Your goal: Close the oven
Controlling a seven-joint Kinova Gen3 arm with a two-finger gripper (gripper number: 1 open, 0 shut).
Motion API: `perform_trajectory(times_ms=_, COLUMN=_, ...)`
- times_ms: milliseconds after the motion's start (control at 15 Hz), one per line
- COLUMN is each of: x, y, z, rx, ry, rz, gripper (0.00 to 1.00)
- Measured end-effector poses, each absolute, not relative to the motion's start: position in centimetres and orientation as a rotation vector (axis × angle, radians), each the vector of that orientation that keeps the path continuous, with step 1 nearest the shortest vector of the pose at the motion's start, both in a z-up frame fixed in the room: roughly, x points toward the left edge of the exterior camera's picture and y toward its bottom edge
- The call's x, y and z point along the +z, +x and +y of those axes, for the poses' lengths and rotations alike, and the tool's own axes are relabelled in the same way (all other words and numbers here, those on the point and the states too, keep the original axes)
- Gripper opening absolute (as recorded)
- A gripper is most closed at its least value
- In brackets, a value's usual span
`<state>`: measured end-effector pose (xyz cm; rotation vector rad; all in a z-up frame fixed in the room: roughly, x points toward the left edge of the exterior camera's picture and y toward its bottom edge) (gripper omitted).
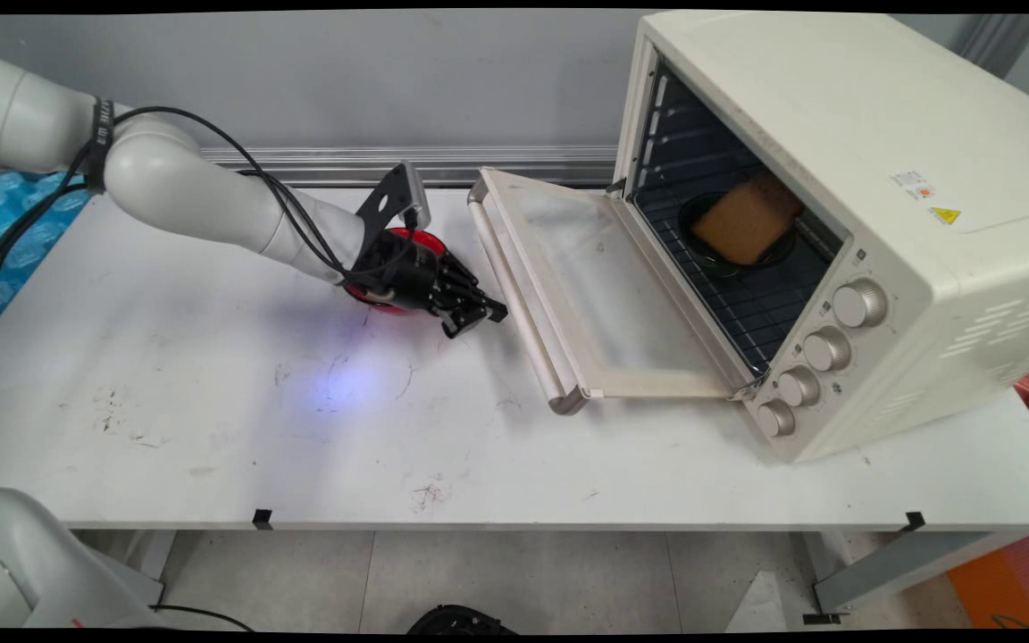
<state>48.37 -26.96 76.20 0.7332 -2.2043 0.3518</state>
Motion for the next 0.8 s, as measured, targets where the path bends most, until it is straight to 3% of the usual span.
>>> perform_trajectory(times_ms=800, x=77.3, y=47.7, z=-27.7, rx=0.396, ry=0.684, rz=-2.163, gripper=0.0)
